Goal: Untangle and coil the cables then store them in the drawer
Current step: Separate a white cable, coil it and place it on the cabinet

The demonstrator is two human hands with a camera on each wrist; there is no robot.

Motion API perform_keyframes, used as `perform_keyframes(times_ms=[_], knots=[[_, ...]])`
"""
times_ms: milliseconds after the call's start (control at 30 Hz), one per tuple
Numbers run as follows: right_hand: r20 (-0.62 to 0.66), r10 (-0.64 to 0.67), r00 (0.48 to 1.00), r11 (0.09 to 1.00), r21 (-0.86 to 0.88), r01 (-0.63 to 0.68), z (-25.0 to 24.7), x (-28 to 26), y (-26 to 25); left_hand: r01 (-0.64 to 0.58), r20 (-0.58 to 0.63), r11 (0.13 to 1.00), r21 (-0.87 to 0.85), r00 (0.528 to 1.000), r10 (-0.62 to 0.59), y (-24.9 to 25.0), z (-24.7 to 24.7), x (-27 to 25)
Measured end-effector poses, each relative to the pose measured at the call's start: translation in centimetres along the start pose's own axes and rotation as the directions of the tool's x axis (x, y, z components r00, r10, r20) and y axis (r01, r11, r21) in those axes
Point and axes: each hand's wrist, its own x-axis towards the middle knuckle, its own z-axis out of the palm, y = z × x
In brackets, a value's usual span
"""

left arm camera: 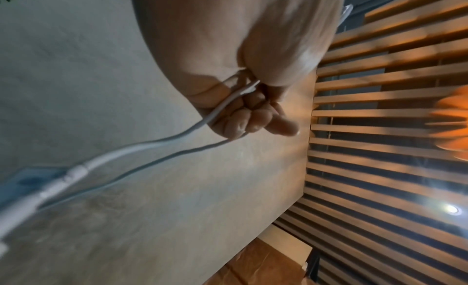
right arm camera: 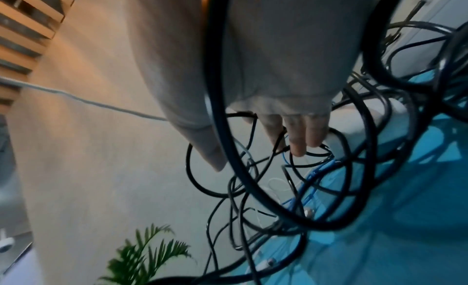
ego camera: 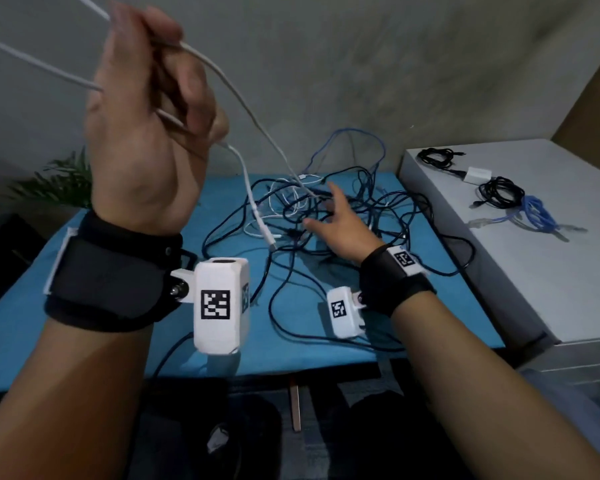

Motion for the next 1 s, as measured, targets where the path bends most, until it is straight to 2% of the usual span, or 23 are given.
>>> perform_keyframes(times_ms=[67,133,233,333,433,500,567,633,700,767,800,833,867,900,933,1000], knots=[[-0.063,0.013,0.998,1.000,0.005,-0.013,-0.8,0.4,0.4,0.000,0.008,1.000,-0.031,1.000,0.001,0.2,-0.7,0.2],[-0.074,0.029,0.997,0.999,-0.017,-0.030,-1.4,0.7,0.4,0.021,-0.006,1.000,-0.023,1.000,-0.021,-0.1,-1.1,0.3],[-0.022,0.033,0.999,0.997,-0.065,-0.034,-1.8,0.9,0.3,0.076,-0.023,0.979,0.187,0.997,-0.073,-1.3,-1.3,0.2],[-0.033,-0.088,0.996,0.988,-0.133,0.082,-1.5,0.7,-0.2,0.186,0.021,0.928,0.322,0.979,-0.203,-2.9,-1.1,-0.4],[0.046,-0.219,0.975,0.950,-0.219,0.223,-1.1,0.1,-1.8,0.221,0.053,0.945,0.242,0.969,-0.241,-3.5,-0.5,-0.6],[0.120,-0.245,0.962,0.927,-0.263,0.268,-0.3,-0.5,-2.7,0.213,0.083,0.964,0.159,0.970,-0.228,-3.4,-0.1,-0.5],[0.050,-0.286,0.957,0.918,-0.270,0.289,0.1,-0.9,-3.4,0.212,0.100,0.972,0.099,0.970,-0.222,-3.3,0.0,-0.5],[-0.109,-0.342,0.933,0.934,-0.149,0.324,-0.3,-1.3,-4.3,0.216,0.101,0.965,0.148,0.967,-0.232,-3.1,-0.4,-0.5],[-0.212,-0.354,0.911,0.914,0.127,0.385,-1.5,-1.9,-5.8,0.214,0.099,0.919,0.331,0.961,-0.259,-3.5,-1.3,-0.6],[-0.229,-0.373,0.899,0.815,0.383,0.435,-2.6,-3.0,-7.7,0.219,0.109,0.784,0.581,0.933,-0.342,-4.9,-2.1,-0.9],[-0.216,-0.395,0.893,0.764,0.463,0.450,-3.0,-3.4,-8.4,0.231,0.117,0.693,0.683,0.902,-0.416,-5.7,-2.1,-1.2],[-0.191,-0.423,0.886,0.728,0.511,0.458,-3.1,-4.0,-9.1,0.241,0.131,0.614,0.752,0.857,-0.498,-6.6,-2.1,-1.6],[-0.159,-0.446,0.881,0.712,0.532,0.457,-3.1,-4.4,-9.5,0.248,0.149,0.570,0.784,0.815,-0.560,-7.4,-1.8,-2.1],[-0.125,-0.462,0.878,0.716,0.531,0.452,-3.0,-4.7,-9.8,0.252,0.167,0.563,0.787,0.792,-0.587,-8.1,-1.4,-2.6],[-0.098,-0.466,0.879,0.731,0.517,0.445,-2.7,-4.8,-9.9,0.247,0.174,0.562,0.790,0.788,-0.590,-8.6,-1.1,-2.9],[-0.078,-0.462,0.883,0.750,0.497,0.436,-2.2,-4.9,-9.7,0.215,0.154,0.547,0.809,0.821,-0.549,-9.2,-0.8,-3.0]])
